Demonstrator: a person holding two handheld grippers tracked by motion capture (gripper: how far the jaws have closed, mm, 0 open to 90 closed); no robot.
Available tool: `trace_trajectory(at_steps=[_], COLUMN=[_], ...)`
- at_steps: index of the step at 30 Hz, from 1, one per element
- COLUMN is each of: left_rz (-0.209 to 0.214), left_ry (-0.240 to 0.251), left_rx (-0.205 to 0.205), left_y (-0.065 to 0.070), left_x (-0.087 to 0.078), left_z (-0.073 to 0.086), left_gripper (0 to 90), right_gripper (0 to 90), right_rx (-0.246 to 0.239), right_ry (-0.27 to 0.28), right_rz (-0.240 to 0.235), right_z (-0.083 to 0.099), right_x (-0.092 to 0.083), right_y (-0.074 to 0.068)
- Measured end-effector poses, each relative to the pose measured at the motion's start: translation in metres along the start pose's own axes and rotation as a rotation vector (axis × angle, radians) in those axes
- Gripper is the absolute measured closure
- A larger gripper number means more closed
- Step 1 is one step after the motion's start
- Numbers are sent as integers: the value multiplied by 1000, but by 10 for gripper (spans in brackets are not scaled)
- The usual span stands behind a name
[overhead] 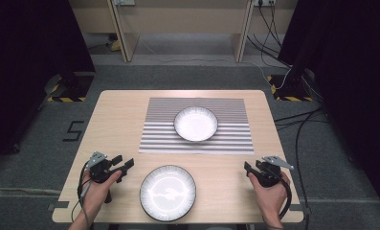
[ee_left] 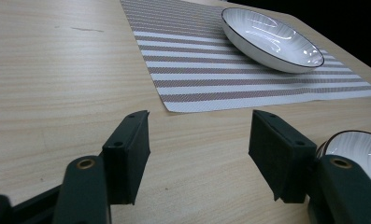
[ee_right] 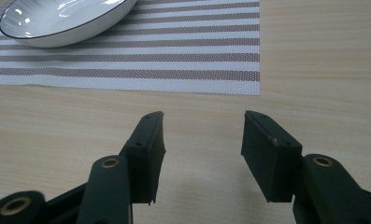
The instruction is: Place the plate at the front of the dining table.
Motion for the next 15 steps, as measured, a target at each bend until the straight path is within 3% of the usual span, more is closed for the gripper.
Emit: trace_trajectory(at_steps=[15], left_rz=[-6], left_ry=[24], left_rx=[-11], left_y=[-1], left_x=[0], left_z=[9], left_gripper=[377], right_gripper=[465], right_rx=[12], right_ry=[44], right_rz=[-14], right_z=[3], right_x=[-1], right_y=[-1])
Point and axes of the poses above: each handheld gripper's, and its own axes: x roughly forward along the jaws, z roughly out of its underside, y roughly to its right, the point moved 8 cm from there along x, roughly forward along the jaws, and after that the axes turned 12 degrees about -y, right-handed, at the moved point
